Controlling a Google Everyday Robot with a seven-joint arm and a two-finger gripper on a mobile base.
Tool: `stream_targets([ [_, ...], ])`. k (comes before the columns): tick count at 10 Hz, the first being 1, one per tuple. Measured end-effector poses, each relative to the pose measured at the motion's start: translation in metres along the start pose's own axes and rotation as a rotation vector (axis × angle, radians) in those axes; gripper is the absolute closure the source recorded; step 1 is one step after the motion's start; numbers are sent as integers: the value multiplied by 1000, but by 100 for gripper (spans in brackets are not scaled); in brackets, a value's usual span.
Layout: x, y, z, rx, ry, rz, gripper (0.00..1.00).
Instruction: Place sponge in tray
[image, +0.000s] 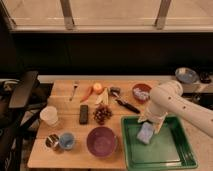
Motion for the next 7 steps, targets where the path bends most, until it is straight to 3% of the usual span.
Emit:
stream_targets([
  [4, -3, 15, 24, -47, -16, -33, 38],
  [7, -5, 14, 38, -30, -32, -64, 38],
])
